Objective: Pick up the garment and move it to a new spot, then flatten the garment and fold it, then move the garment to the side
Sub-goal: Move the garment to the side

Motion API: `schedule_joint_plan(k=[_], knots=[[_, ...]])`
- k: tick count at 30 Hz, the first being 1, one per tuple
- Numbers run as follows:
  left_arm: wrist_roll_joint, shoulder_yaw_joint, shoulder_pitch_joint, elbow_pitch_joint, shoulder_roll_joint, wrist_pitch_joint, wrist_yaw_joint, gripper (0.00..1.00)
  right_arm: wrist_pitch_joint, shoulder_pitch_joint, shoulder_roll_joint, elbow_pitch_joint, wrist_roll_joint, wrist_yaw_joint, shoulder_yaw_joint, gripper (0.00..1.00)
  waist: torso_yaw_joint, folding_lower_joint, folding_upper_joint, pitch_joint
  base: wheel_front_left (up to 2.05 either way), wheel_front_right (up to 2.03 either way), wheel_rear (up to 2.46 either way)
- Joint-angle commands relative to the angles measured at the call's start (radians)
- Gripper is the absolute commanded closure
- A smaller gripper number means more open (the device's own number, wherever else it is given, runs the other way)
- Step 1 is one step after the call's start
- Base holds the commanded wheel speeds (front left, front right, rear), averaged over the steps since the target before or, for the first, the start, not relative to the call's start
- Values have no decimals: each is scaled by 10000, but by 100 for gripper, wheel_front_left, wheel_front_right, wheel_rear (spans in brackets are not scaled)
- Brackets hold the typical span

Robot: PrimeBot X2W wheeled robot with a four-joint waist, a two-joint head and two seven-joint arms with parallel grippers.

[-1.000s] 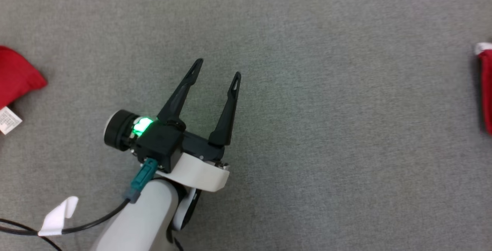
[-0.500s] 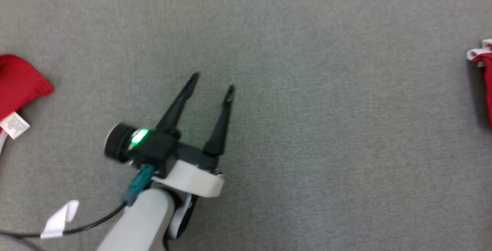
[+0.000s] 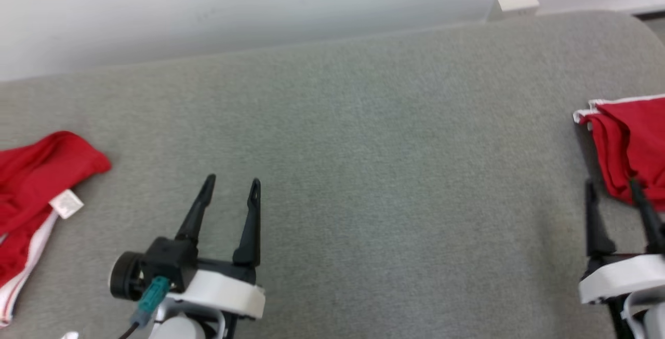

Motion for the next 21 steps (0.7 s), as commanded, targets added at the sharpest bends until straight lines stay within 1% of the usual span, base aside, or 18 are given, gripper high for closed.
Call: schedule_joint_plan(k=[1,6,10,13,18,21], knots=[[-186,79,274,2,42,-39,48,0,223,521,237,-757,18,-24,75,0,377,1,0,-376,0,0,0],[-337,253,642,150,48,-64,157,0,926,1567,768,-2539,165,-24,210,0,1061,1,0,-757,0,0,0],[-381,461,837,229,152,-74,341,0,1500,2191,1007,-3592,206,-24,237,0,1619,1,0,-1027,0,0,0],[-378,620,1022,221,236,-79,496,0,1861,2556,1112,-4144,226,-24,170,0,1950,1,0,-1198,0,0,0],[-457,795,1311,135,333,-84,637,0,2235,2976,1239,-4648,252,-24,125,0,2165,1,0,-1425,0,0,0],[-503,812,1612,136,403,-88,661,0,2389,3273,1283,-4871,227,-24,162,0,2154,1,0,-1678,0,0,0]])
